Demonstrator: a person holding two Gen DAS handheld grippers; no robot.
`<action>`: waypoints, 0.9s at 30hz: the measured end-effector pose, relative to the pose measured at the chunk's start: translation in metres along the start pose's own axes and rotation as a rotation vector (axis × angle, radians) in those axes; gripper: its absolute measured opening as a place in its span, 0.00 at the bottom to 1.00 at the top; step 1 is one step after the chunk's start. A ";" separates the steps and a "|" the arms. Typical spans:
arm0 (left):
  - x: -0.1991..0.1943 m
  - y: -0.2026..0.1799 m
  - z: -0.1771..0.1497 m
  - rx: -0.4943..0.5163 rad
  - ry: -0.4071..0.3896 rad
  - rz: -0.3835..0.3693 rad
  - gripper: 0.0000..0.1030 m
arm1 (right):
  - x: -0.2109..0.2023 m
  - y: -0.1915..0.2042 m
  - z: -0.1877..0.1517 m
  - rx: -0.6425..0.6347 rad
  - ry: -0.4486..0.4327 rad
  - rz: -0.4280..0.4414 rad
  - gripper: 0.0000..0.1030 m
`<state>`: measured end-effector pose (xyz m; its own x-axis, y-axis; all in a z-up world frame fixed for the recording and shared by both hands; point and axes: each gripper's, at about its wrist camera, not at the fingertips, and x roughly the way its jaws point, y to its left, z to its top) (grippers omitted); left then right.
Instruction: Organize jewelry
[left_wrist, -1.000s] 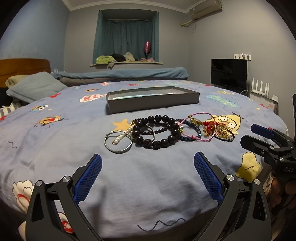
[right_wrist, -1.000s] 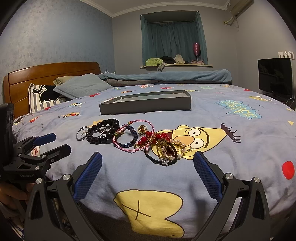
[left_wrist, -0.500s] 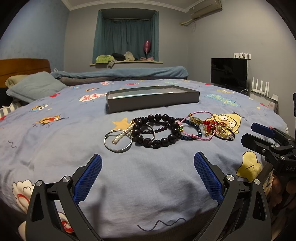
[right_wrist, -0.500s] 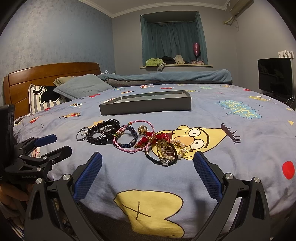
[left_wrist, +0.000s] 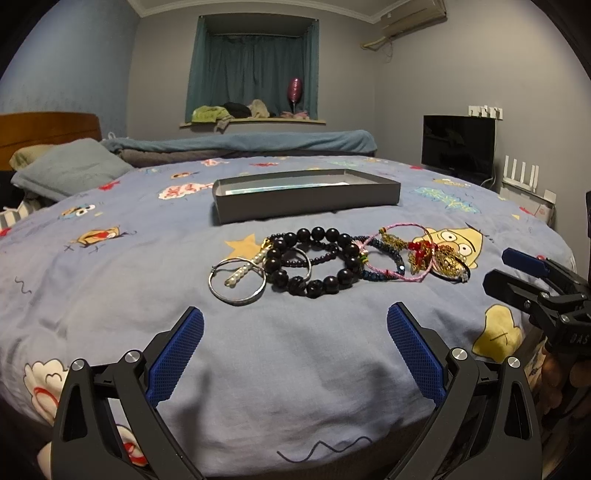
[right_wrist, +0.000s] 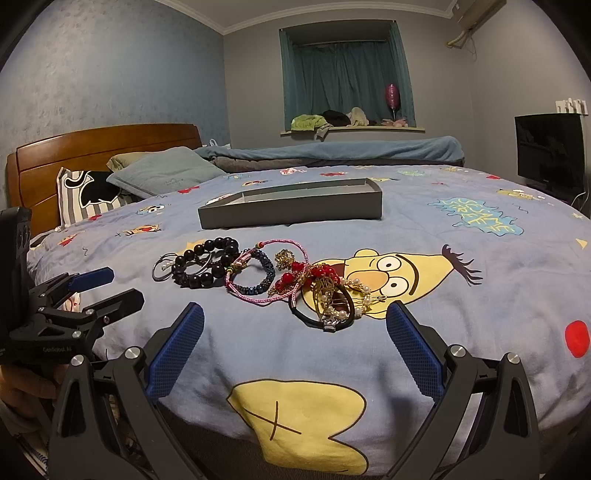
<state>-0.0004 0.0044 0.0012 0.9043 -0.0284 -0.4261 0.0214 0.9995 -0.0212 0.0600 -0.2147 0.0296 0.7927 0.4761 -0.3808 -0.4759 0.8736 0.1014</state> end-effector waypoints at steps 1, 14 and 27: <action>0.002 0.002 0.001 -0.005 0.006 -0.002 0.96 | 0.000 0.000 0.001 0.001 0.000 -0.001 0.95; 0.036 0.042 0.028 -0.016 0.095 0.100 0.96 | 0.018 -0.011 0.017 0.015 0.067 0.019 0.90; 0.070 0.051 0.033 0.027 0.187 0.051 0.94 | 0.046 -0.017 0.022 -0.043 0.148 -0.049 0.51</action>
<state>0.0783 0.0538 0.0004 0.8097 0.0238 -0.5863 -0.0090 0.9996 0.0281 0.1129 -0.2052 0.0309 0.7522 0.4099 -0.5159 -0.4563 0.8889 0.0410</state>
